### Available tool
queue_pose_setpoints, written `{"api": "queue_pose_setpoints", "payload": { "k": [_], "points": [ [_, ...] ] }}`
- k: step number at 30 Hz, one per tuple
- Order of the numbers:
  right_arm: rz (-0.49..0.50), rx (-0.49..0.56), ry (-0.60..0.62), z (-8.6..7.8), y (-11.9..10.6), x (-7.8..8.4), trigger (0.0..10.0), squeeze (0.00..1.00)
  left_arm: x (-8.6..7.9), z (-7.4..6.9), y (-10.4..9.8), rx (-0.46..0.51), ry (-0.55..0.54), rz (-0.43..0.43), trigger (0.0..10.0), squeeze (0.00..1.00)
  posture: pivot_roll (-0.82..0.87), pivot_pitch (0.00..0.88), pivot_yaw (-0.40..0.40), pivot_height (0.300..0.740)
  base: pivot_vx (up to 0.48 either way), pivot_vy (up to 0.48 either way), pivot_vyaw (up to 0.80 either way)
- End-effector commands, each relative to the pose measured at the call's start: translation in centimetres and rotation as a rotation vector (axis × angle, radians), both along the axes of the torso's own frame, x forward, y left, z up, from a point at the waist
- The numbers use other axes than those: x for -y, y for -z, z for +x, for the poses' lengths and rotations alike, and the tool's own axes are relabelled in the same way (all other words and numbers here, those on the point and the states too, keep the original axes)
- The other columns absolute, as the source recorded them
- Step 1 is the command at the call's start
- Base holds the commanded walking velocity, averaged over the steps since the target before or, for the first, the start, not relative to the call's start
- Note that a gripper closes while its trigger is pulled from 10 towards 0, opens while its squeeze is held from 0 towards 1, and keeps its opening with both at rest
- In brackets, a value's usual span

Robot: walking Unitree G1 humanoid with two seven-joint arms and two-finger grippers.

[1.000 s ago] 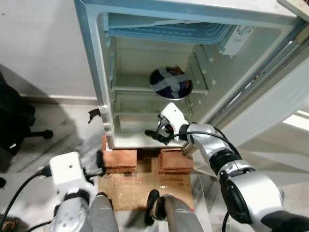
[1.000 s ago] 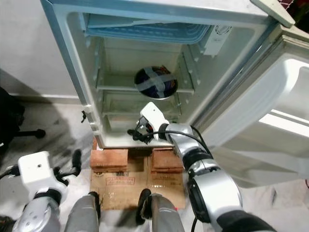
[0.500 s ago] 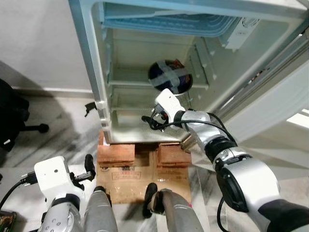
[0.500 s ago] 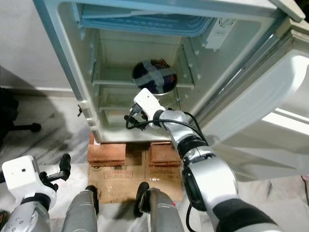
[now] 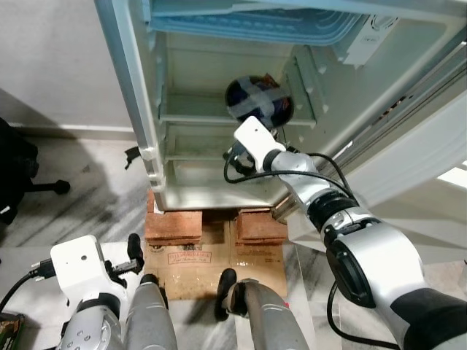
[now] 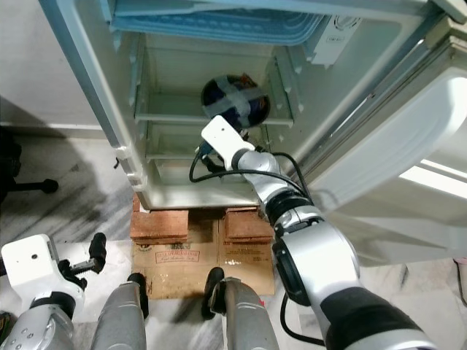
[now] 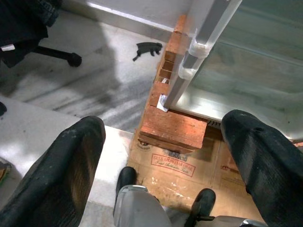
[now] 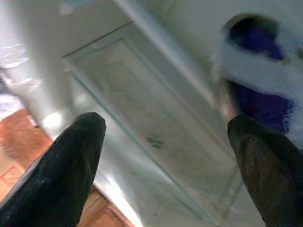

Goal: Restocking fridge

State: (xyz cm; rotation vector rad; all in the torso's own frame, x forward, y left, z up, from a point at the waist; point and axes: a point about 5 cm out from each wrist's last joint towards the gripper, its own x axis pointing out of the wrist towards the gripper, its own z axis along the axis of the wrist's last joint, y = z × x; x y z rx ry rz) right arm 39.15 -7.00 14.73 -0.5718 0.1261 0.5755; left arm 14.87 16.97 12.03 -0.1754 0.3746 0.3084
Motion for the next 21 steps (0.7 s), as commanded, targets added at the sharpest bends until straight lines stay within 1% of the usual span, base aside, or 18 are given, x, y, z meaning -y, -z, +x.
{"api": "queue_pose_setpoints", "payload": {
  "k": [1, 4, 11, 12, 15, 18, 20, 21],
  "points": [
    [-0.034, 0.005, 0.038, 0.2, 0.1, 0.7, 10.0, 1.0, 0.4, -0.2, -0.1, -0.009, -0.02, -0.033, 10.0, 0.0, 0.26, 0.364, -0.189, 0.74, 0.0, 0.0, 0.0],
    [-0.025, 0.049, 0.097, 0.6, -0.6, 1.0, 10.0, 1.0, 0.4, -0.2, -0.1, -0.014, -0.017, -0.031, 10.0, 0.0, 0.26, 0.365, -0.187, 0.74, 0.0, 0.0, 0.0],
    [0.0, 0.071, 0.129, 0.7, -0.8, 1.2, 10.0, 1.0, 0.2, 0.2, 0.0, -0.015, -0.013, -0.022, 10.0, 0.0, 0.26, 0.353, -0.177, 0.74, 0.0, 0.0, 0.0],
    [0.034, 0.071, 0.12, 0.6, -0.9, 1.4, 10.0, 1.0, 0.2, 0.4, -0.1, -0.008, -0.008, -0.02, 10.0, 0.0, 0.26, 0.345, -0.176, 0.74, 0.0, 0.0, 0.0],
    [0.095, 0.073, 0.104, 0.6, -1.1, 1.6, 10.0, 1.0, 0.2, 0.6, -0.2, 0.003, -0.004, -0.016, 10.0, 0.0, 0.26, 0.339, -0.177, 0.74, 0.0, 0.0, 0.0],
    [0.189, 0.072, 0.035, 0.3, -1.3, 1.8, 10.0, 1.0, 0.1, 0.6, -0.2, 0.008, -0.01, -0.016, 10.0, 0.0, 0.26, 0.338, -0.178, 0.74, 0.0, 0.0, 0.0],
    [0.227, 0.066, 0.013, 0.2, -1.2, 2.0, 10.0, 1.0, 0.1, 0.6, -0.2, 0.008, -0.011, -0.017, 10.0, 0.0, 0.26, 0.331, -0.179, 0.74, 0.0, 0.0, 0.0],
    [0.274, 0.037, -0.014, 0.1, -1.1, 2.1, 10.0, 1.0, 0.2, 0.6, -0.1, 0.007, -0.01, -0.019, 10.0, 0.0, 0.26, 0.329, -0.178, 0.74, 0.0, 0.0, 0.0]
  ]
}}
